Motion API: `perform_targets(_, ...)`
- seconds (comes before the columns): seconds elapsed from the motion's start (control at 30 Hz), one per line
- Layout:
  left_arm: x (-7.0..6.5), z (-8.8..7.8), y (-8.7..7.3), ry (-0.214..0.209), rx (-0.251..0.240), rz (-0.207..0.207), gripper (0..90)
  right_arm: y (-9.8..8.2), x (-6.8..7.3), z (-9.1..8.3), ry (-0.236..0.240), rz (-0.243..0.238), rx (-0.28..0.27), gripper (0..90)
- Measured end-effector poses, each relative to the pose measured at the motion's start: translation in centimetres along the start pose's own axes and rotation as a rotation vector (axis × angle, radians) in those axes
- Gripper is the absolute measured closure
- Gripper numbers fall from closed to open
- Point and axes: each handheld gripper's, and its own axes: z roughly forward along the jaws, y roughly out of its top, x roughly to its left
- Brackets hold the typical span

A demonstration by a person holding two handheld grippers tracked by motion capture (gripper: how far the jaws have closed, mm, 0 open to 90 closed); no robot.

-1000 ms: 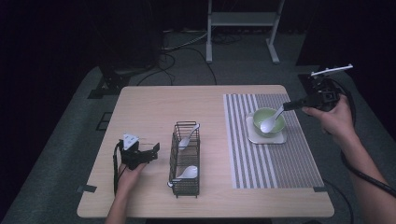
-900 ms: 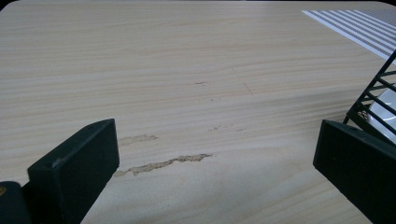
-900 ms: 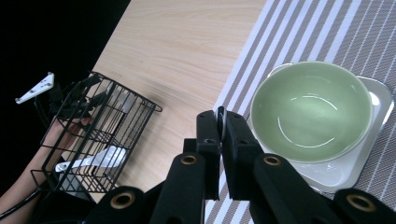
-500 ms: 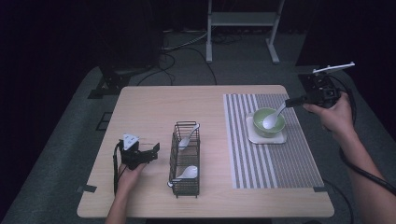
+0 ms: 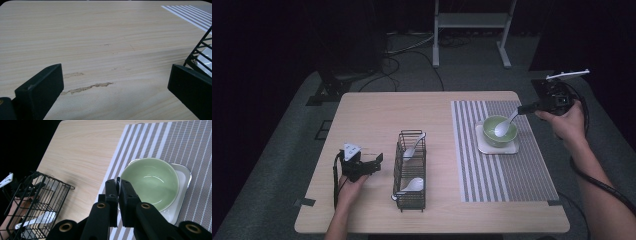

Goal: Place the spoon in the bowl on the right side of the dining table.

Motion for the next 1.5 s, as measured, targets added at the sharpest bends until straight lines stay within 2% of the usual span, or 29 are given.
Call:
perform_targets(0.57, 0.0, 0.0, 0.0, 0.0, 0.0, -0.002, 0.0, -0.3, -1.9, 1.0, -0.042, 0.031, -0.013, 85.5)
perform_targets(1.5, 0.0, 0.0, 0.0, -0.002, -0.002, -0.003, 0.0, -0.9, -3.7, 2.7, -0.054, 0.068, -0.003, 85.4)
